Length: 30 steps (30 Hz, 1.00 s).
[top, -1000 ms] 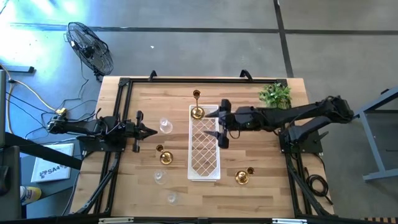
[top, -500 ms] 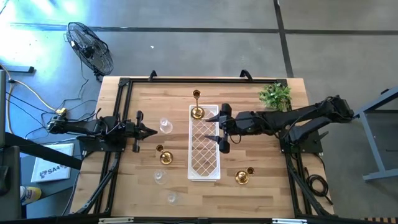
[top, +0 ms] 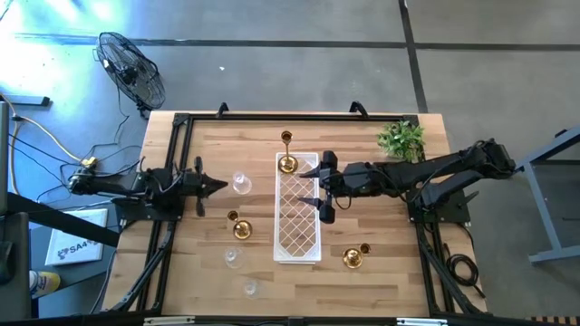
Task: Pick & Place candle stick holders
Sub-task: Put the top transparent candle holder on the shelf
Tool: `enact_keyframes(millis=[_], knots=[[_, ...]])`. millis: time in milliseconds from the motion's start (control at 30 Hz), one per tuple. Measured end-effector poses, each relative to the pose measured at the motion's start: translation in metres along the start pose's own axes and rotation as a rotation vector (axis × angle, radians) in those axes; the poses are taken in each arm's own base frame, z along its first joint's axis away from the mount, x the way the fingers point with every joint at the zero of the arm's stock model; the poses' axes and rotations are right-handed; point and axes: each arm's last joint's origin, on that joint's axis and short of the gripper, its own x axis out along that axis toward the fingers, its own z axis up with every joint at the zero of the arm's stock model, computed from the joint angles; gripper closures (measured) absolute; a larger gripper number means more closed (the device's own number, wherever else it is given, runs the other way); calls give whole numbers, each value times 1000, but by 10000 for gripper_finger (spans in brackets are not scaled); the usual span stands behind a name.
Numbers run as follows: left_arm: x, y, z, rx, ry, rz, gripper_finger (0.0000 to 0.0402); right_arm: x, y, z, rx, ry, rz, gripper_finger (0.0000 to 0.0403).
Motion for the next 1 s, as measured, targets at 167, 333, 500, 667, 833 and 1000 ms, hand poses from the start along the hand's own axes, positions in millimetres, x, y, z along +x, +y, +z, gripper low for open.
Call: enact_keyframes(millis=[167,333,500,667,833,1000], knots=[[-7,3,12,-86,26,7,397,0,0,-1,20,14,4,104],[-8,4,14,-120,11,44,349,0,0,-3,17,30,5,104],[-8,8,13,-206,-1,168,262,0,2,-3,16,29,21,104],[-8,9,12,-246,8,206,180,-1,6,-3,11,28,36,104],[-8,9,7,-229,48,238,138,-2,10,-3,7,28,49,104],[-9,9,3,-170,96,239,132,-2,11,-3,6,30,62,104]])
